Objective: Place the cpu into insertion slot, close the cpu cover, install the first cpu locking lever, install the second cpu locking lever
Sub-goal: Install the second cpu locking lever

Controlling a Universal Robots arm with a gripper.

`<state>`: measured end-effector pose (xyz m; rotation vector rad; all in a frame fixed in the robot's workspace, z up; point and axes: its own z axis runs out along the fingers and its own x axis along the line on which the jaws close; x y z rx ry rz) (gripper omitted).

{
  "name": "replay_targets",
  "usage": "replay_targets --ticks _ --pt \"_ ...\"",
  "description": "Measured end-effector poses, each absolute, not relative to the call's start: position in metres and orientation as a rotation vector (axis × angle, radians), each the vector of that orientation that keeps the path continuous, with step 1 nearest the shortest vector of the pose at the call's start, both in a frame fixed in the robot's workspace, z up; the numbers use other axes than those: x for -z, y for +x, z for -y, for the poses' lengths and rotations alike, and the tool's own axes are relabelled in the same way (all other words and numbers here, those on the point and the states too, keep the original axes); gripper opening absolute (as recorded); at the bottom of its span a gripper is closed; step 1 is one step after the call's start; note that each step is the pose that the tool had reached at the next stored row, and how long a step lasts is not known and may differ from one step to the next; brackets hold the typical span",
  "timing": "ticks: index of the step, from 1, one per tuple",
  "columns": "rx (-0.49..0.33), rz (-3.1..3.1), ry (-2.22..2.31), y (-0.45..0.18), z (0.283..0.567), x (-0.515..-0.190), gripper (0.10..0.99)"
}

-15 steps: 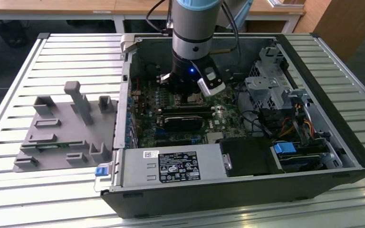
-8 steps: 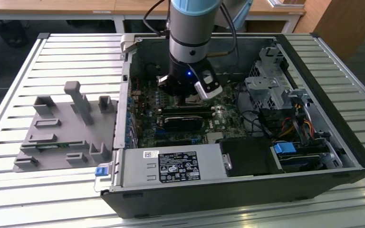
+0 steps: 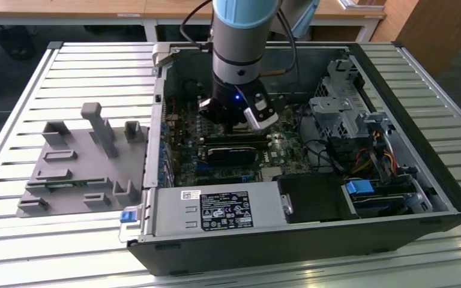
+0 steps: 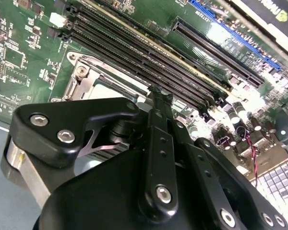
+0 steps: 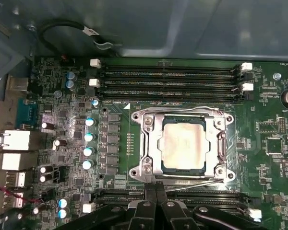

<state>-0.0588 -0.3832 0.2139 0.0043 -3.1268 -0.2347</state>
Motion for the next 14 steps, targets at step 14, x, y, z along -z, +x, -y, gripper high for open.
replay_targets --ticks 14 --pt "0.327 3.119 -0.001 -0.0678 0.3877 -0.2048 0.106"
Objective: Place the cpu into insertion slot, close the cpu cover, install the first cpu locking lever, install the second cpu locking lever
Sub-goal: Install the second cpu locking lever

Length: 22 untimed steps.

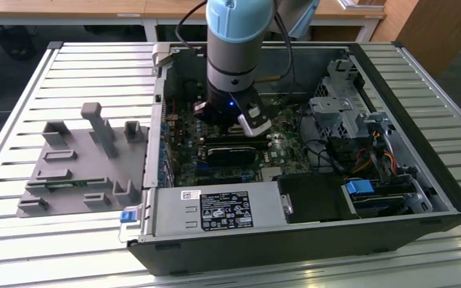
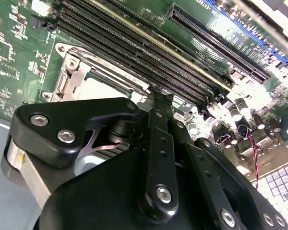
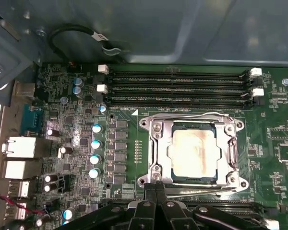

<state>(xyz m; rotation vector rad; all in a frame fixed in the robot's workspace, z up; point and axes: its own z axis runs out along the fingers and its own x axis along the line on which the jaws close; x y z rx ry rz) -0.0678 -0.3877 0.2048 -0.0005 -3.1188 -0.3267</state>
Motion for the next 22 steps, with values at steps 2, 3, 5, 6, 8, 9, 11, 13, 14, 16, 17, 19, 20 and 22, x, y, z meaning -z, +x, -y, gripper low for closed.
replay_targets --ticks 2,3,5,6,8,9,11,13,14,16,17,19,20,22 --pt "0.335 3.118 -0.001 -0.069 0.388 -0.204 0.106" --pt "0.339 3.118 -0.001 -0.069 0.388 -0.203 0.106" --pt "0.35 3.116 -0.001 -0.071 0.389 -0.203 0.106" --pt "0.355 3.116 -0.001 -0.071 0.389 -0.202 0.106" --pt "0.366 3.114 -0.001 -0.072 0.39 -0.201 0.106" --pt "0.374 3.114 -0.001 -0.072 0.391 -0.201 0.106" --pt "0.39 3.112 -0.002 -0.072 0.392 -0.2 0.106" --pt "0.401 3.11 -0.004 -0.072 0.394 -0.2 0.106" --pt "0.407 3.11 -0.005 -0.072 0.395 -0.199 0.106" --pt "0.417 3.108 -0.006 -0.072 0.397 -0.198 0.106" --pt "0.423 3.108 -0.007 -0.072 0.397 -0.198 0.106" --pt "0.432 3.106 -0.007 -0.072 0.397 -0.196 0.106" --pt "0.437 3.106 -0.007 -0.072 0.397 -0.195 0.106" --pt "0.45 3.104 -0.007 -0.072 0.397 -0.194 0.106"
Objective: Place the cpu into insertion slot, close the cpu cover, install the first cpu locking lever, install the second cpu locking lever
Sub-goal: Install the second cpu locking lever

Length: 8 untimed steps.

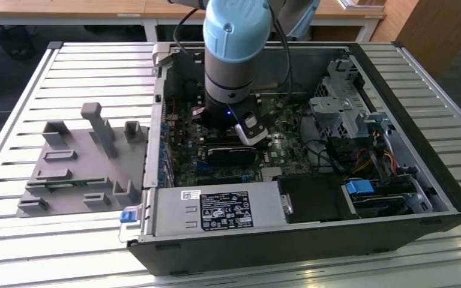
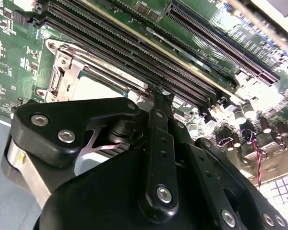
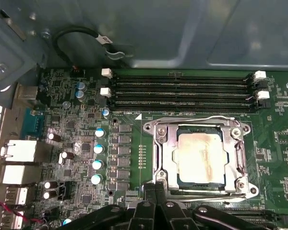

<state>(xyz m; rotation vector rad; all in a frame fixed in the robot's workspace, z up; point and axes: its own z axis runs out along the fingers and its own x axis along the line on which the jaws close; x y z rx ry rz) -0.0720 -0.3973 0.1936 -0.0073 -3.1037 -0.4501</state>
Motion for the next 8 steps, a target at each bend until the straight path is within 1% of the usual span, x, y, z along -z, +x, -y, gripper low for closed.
replay_targets --ticks 8 --pt "0.492 3.097 -0.007 -0.0759 0.3972 -0.1882 0.106"
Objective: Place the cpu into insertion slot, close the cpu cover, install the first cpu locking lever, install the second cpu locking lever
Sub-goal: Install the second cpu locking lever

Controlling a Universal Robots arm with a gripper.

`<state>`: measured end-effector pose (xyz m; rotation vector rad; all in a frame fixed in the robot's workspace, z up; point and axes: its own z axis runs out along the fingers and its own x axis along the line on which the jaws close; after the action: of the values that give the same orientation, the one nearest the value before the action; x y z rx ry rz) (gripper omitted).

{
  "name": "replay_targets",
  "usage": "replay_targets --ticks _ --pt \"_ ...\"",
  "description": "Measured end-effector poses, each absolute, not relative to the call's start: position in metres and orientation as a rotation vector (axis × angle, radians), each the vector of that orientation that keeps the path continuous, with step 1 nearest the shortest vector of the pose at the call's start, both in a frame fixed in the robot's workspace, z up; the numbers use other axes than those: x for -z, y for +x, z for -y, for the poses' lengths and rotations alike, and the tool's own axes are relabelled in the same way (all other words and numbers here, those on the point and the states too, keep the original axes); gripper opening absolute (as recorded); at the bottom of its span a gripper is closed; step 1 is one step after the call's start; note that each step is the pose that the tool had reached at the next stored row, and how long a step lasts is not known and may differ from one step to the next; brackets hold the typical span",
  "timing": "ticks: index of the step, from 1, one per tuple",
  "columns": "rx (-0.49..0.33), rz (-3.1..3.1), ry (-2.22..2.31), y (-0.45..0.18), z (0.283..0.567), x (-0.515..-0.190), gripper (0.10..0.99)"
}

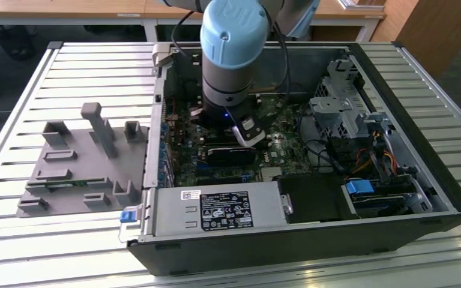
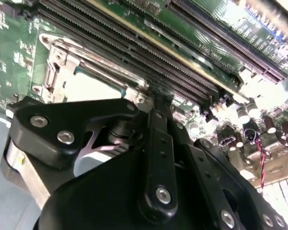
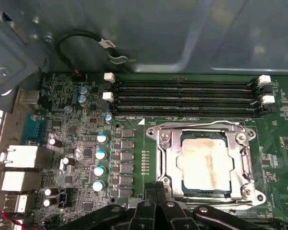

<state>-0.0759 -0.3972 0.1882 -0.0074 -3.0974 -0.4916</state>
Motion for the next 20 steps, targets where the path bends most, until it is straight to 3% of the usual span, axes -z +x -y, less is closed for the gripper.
replay_targets --ticks 20 --pt "0.496 3.097 -0.007 -0.076 0.397 -0.205 0.106"
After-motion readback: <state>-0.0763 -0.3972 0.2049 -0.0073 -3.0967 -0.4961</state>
